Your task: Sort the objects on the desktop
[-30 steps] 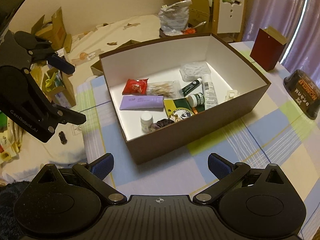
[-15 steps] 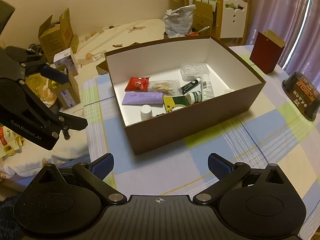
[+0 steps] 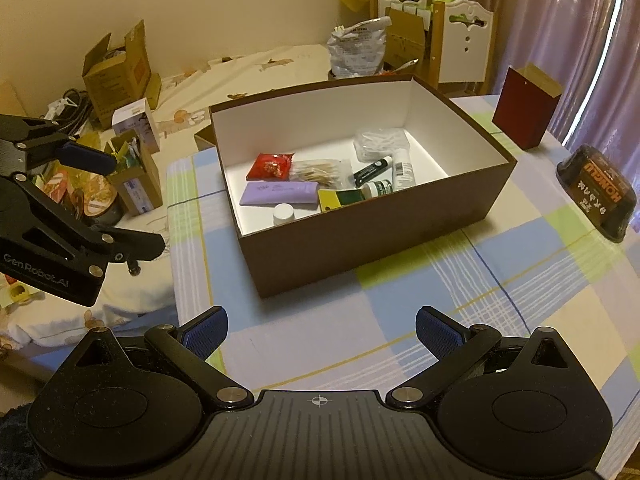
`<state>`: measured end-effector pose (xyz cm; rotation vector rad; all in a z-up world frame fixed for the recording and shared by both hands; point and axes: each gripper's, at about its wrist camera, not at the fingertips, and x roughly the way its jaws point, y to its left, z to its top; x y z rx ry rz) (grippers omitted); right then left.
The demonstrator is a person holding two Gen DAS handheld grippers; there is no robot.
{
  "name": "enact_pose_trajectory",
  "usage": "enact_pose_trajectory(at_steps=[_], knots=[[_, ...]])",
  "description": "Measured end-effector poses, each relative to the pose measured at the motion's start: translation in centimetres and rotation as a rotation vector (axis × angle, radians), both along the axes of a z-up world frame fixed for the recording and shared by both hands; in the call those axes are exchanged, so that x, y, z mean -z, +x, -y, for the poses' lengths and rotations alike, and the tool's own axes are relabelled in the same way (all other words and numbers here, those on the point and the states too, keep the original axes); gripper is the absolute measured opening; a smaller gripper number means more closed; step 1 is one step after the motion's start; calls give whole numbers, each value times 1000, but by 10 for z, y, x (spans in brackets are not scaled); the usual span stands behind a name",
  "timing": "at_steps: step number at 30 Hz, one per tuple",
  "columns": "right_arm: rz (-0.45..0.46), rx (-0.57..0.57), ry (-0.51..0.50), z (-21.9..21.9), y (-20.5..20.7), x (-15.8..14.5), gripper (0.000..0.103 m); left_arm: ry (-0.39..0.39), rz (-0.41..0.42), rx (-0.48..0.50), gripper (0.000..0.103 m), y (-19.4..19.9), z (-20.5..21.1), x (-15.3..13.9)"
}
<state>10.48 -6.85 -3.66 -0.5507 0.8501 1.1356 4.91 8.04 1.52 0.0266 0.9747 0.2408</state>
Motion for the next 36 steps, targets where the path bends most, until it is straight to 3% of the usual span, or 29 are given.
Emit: enact_pose_trajectory(at_steps=[25,36], knots=[[19,-4,35,16,-1,-9,102,1,104,-88,95,-20,16,-9],[18,4,40,22,-1,-10,102,8,152,-64,100,-27,28,-10]])
